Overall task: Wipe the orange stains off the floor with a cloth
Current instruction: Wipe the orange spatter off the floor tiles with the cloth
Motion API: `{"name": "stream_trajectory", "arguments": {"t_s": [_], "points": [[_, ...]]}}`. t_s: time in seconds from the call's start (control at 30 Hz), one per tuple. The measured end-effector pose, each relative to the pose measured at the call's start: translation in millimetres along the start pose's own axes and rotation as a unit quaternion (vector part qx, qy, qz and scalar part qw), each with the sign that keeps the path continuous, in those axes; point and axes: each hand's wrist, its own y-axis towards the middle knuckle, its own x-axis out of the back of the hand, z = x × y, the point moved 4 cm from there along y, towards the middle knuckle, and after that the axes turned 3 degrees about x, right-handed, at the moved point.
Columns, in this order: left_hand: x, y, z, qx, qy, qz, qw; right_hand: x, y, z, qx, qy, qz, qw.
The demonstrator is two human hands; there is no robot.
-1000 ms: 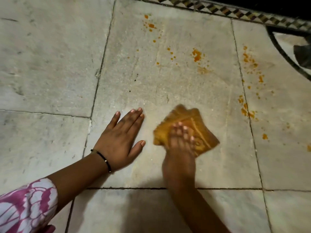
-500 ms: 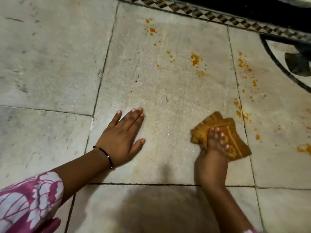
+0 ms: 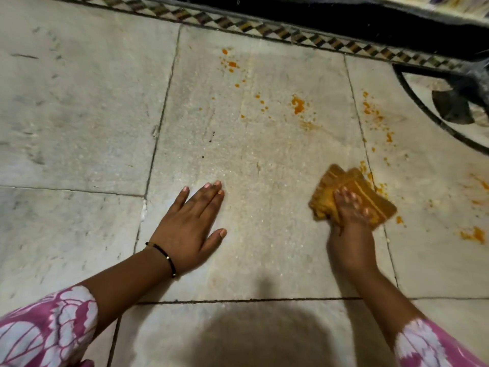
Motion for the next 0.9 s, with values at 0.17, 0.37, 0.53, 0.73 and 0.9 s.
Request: {"name": "stream_trajectory", "arguments": {"t_s": [0.17,0.37,0.53,0.73,0.9], "points": [[-0.6,0.7,-0.4,0.003,0.001,-0.001,1.0,-29.7,-78.0,44.9,0.04,-0.039,0.033,0.998],[-0.3,0.5,0.5,0.002,-0.006,-0.007,1.0,-71.8,-11.4,115.9,0.257,-0.007,0.191,0.947],[-2.1,-0.5,-0.1,0.0,-0.006,-0.005,1.0,-31.9,84.3,60.4,0.29,-0.057,0.305,0.905],[-0.1,0.5,0.7,0.008,-0.02,-0.001,1.0,52.5,45.9,-18.7,0.338,-0.159,0.41,0.832],[-2.1,0.8,2.4,0.009,-0.007,0.011,1.0,15.2,-21.9,18.6,0.449,-0.076,0.448,0.769]]}}
